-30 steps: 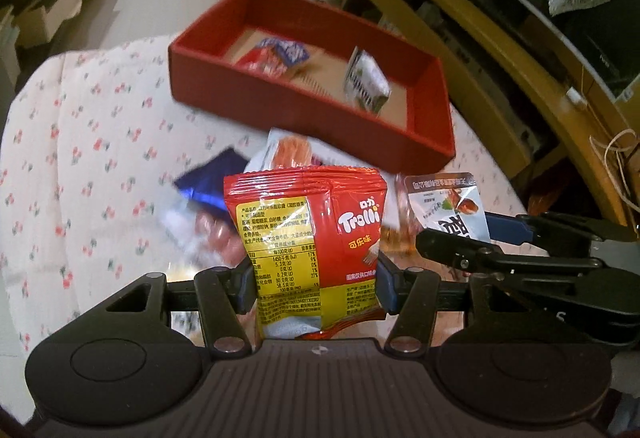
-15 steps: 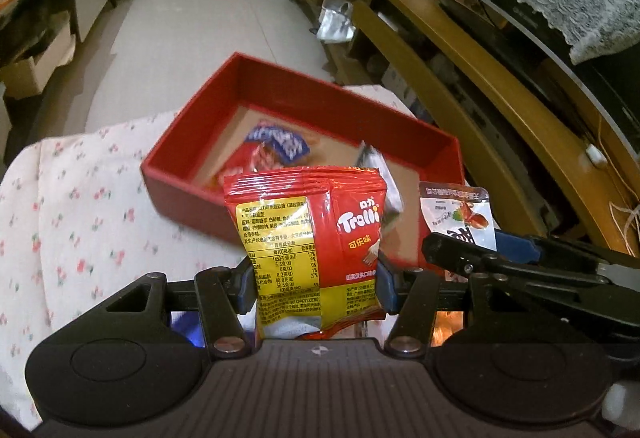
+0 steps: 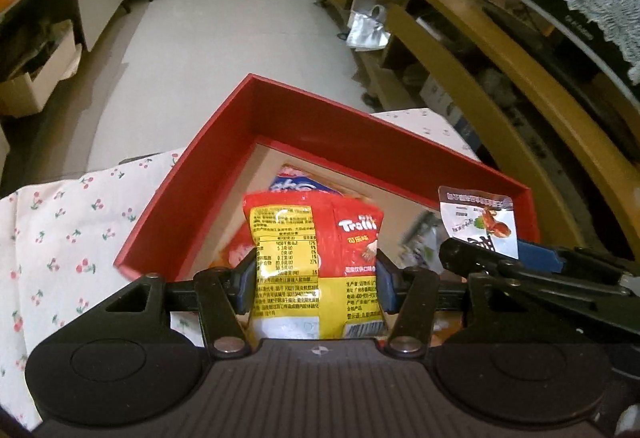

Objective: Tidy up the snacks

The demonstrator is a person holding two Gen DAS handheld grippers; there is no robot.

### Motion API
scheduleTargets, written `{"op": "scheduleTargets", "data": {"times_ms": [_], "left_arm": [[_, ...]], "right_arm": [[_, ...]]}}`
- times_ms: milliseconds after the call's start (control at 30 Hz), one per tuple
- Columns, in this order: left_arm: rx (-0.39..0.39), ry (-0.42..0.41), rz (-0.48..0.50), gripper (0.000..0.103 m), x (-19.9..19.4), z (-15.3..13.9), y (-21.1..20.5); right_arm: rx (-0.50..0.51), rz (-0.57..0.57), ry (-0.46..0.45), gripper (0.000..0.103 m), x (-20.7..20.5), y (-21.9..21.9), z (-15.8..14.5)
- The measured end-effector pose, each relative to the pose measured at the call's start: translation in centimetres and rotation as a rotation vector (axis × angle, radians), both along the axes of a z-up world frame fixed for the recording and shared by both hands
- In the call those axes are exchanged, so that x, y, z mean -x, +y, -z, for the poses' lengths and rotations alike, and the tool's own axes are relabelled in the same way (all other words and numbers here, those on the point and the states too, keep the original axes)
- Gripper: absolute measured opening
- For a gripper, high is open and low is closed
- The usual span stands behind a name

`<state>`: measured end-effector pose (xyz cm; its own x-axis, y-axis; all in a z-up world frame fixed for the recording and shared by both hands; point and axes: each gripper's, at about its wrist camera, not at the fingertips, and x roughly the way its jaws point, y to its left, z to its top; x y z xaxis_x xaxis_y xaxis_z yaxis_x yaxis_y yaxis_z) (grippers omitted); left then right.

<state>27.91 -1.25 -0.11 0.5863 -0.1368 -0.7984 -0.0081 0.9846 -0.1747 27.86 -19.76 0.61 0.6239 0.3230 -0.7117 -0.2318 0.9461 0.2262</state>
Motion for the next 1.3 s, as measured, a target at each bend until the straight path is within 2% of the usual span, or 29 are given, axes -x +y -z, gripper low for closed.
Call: {"op": "scheduleTargets", "data": {"times_ms": [233, 367, 500, 600, 733, 1033, 1300], "left_arm": [[-0.008, 0.027, -0.031, 0.066, -1.7, 1.8, 0.5], [-0.025, 0.025, -0.032, 0.066, -1.8, 1.9, 0.2], [-0.008, 0.029, -0.031, 0.069, -1.7, 1.5, 0.3], [-0.001, 0.009, -0.044, 0.074, -1.5, 0.8, 0.6], [0.010, -0.008, -0.055, 0.077, -1.1, -0.2, 0.9], [0.032, -0.024, -0.061, 0.079, -0.4, -1.6, 1.4], [0.036, -0.017, -0.074, 0.082, 1.8, -2.4, 2.7]], "right_arm": [[0.001, -0.003, -0.017, 0.056, -1.6, 0.6, 1.0], [0.034, 0.003, -0.014, 0.056, -2.1, 1.0, 1.4], [0.034, 0.018, 0.002, 0.056, -2.2, 0.6, 1.3], [0.032, 0.025, -0.026, 0.058, -1.9, 0.4, 0.5], [0.027, 0.033, -0.060, 0.065, -1.6, 0.3, -0.4], [-0.008, 0.040, -0.078, 0.069, -0.9, 0.0, -1.6], [0.005, 0.000, -0.068, 0.069, 0.8, 0.8, -1.7]]}}
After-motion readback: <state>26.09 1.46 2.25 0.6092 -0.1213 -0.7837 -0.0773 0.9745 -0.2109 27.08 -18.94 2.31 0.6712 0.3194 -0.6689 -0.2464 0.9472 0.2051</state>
